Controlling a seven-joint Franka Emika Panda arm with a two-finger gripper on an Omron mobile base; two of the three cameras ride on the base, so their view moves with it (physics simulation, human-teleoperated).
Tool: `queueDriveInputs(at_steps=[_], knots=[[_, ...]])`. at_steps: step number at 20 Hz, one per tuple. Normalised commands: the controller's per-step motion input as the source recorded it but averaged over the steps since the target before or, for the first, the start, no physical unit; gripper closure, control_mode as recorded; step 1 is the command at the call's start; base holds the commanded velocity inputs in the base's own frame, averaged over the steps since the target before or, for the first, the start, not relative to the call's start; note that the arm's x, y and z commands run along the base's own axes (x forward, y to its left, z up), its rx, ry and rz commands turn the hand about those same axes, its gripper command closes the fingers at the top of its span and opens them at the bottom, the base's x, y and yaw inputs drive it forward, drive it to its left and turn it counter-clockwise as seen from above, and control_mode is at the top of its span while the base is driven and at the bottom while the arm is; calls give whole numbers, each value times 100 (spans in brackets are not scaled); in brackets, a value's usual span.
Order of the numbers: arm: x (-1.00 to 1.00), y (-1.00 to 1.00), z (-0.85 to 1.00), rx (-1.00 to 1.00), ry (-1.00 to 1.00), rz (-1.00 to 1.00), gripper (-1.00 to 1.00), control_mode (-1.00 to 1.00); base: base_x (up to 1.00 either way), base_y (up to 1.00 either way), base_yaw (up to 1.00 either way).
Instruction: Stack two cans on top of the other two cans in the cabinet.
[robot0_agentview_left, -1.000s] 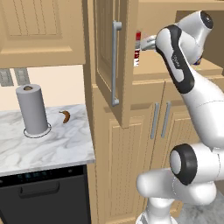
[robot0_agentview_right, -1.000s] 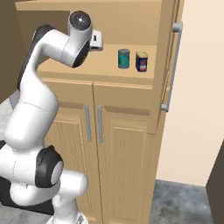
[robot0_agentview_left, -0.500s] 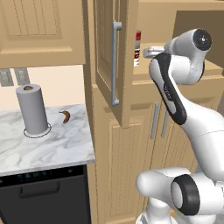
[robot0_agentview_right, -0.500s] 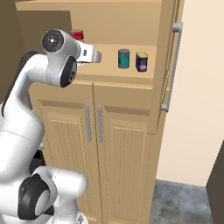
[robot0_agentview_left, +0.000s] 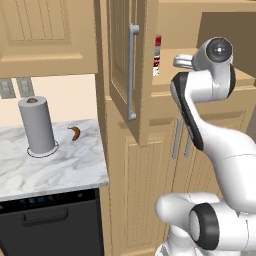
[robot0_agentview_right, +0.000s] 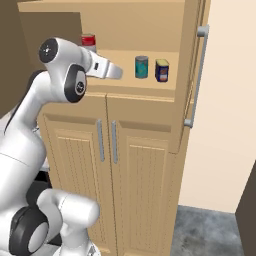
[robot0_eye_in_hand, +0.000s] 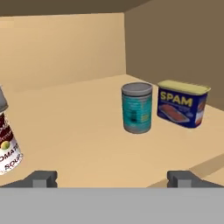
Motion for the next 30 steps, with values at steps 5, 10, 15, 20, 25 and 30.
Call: queueDriveInputs(at_steps=[5,10,15,20,25,30], knots=[[1,-40,0,0,5,-18,-100,-100,0,0,0],[10,-27,0,0,10,-8,-100,-100,0,0,0],[2,-15,-7,0,9,0,-100,-100,0,0,0],[14,-8,-9,1,1,0,-100,-100,0,0,0],[20,-7,-13,0,0,0,-100,-100,0,0,0],[36,-6,-15,1,0,0,-100,-100,0,0,0]])
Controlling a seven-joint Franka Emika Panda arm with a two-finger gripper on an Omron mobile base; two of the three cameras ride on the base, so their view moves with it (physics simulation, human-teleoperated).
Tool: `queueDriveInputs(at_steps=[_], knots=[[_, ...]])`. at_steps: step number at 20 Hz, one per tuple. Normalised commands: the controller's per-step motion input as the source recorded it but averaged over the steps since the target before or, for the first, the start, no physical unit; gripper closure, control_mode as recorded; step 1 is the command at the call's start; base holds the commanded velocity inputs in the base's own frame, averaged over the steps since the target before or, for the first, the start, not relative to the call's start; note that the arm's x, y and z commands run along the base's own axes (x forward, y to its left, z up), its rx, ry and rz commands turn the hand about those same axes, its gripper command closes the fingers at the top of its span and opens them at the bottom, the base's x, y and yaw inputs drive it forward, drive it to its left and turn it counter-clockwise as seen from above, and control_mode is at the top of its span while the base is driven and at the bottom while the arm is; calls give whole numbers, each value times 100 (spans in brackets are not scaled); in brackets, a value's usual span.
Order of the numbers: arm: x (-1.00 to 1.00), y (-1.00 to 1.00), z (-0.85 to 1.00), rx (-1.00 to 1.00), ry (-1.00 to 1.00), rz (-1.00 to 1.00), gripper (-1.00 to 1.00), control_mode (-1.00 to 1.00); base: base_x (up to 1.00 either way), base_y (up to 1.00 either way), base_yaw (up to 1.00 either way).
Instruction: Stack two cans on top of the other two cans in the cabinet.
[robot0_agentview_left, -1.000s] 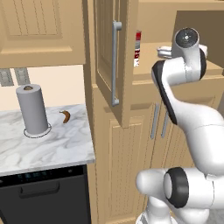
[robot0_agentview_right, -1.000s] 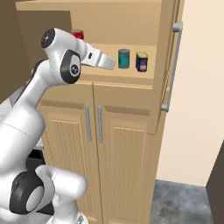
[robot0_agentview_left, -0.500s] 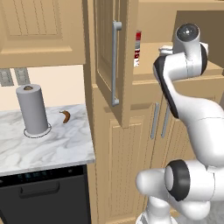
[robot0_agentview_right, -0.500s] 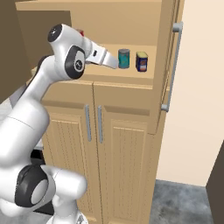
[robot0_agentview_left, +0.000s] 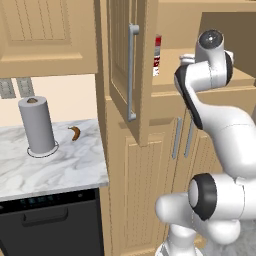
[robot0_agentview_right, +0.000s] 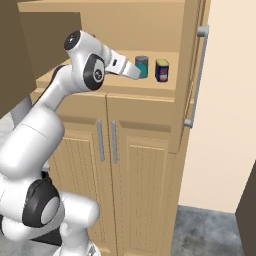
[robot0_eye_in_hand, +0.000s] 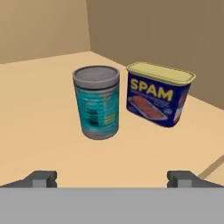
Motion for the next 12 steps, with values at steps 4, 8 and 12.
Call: queueDriveInputs(at_steps=[4,8,12], knots=[[33,-5,-6,1,1,0,-100,-100,0,0,0],[29,-12,0,1,2,0,-100,-100,0,0,0],[21,-21,-3,0,5,0,-100,-100,0,0,0]])
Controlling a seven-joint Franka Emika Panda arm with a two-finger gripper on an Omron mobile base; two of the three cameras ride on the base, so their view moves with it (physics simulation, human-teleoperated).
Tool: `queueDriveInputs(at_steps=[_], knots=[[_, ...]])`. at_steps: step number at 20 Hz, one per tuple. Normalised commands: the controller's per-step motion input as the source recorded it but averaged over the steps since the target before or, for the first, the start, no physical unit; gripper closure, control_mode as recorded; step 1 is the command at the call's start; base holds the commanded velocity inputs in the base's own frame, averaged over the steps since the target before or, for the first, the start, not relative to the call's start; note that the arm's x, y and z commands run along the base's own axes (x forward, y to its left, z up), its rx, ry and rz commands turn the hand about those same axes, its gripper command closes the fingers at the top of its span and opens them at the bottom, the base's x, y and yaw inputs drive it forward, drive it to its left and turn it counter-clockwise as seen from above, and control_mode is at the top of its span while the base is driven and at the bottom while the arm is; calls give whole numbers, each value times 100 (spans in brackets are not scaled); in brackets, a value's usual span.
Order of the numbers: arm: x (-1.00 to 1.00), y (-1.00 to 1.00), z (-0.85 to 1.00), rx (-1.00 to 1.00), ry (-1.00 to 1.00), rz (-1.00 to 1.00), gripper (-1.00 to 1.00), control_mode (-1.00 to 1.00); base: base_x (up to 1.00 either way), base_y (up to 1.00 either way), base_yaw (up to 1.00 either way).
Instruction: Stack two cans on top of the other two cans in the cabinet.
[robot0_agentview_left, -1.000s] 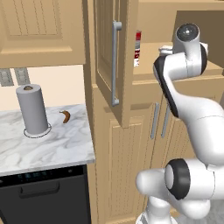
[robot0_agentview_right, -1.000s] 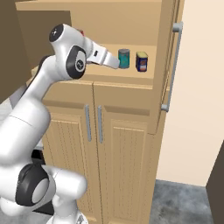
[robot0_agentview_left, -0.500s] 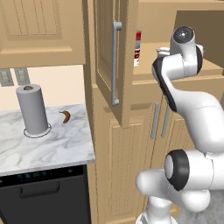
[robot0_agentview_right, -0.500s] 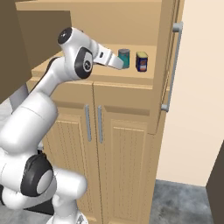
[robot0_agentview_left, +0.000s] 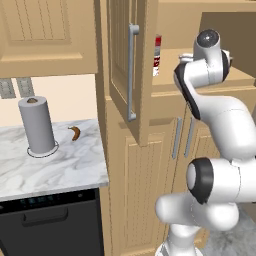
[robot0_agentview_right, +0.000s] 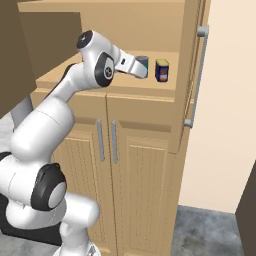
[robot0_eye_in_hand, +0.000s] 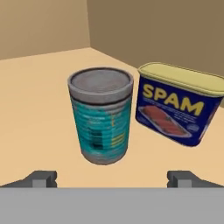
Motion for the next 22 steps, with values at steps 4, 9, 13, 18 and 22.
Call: queueDriveInputs(at_steps=[4,9,13,18,22], knots=[[22,-16,-4,0,1,0,-100,-100,0,0,0],[20,-5,-3,2,0,0,-100,-100,0,0,0],[17,0,-3,4,0,0,-100,-100,0,0,0],[17,-6,-4,1,0,0,-100,-100,0,0,0],[19,-5,-5,0,0,0,-100,-100,0,0,0]])
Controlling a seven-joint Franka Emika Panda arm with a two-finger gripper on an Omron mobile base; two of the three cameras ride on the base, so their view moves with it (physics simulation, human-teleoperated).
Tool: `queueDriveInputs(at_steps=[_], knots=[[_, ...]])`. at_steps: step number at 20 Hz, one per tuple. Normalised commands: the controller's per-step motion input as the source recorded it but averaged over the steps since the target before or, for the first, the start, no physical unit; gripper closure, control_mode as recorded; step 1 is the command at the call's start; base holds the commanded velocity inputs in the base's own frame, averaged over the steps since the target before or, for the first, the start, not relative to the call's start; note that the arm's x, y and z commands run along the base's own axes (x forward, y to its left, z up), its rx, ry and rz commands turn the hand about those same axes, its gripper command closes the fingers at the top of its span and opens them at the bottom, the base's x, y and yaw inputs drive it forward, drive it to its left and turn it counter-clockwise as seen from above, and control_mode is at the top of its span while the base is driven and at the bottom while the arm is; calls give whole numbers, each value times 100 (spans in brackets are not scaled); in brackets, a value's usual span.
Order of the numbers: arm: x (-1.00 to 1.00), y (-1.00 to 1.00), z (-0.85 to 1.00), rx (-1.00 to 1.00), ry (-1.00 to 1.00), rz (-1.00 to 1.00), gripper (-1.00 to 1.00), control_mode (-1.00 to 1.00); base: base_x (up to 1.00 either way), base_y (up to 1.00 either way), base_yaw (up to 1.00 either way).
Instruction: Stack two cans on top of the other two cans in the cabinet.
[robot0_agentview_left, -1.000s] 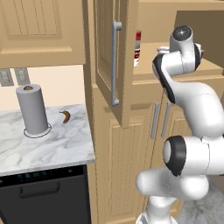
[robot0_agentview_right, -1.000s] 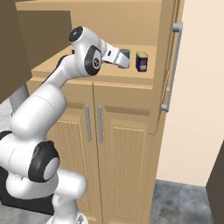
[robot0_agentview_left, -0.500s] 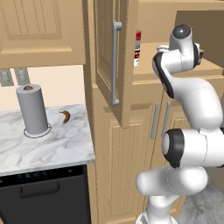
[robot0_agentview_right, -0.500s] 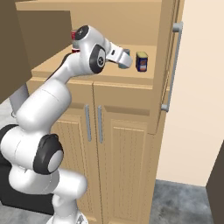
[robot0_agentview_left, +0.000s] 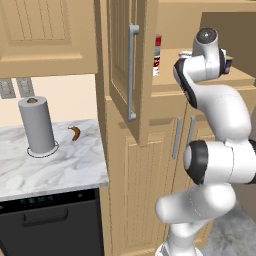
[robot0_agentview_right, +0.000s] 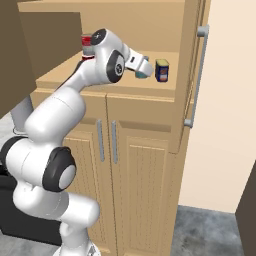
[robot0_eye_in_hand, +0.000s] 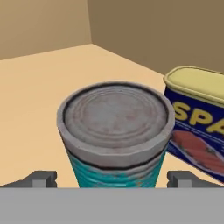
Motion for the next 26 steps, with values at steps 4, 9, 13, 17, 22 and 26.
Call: queueDriveInputs(at_steps=[4,9,13,17,22,26], knots=[[20,-5,-3,0,0,0,-100,-100,0,0,0],[11,-4,-1,1,0,0,-100,-100,0,0,0],[0,-3,-2,0,0,0,100,-100,0,0,0],[0,-8,-4,1,0,0,100,-100,0,0,0],[-4,-9,-6,1,-1,0,100,-100,0,0,0],[-18,-2,5,2,-9,4,100,-100,0,0,0]])
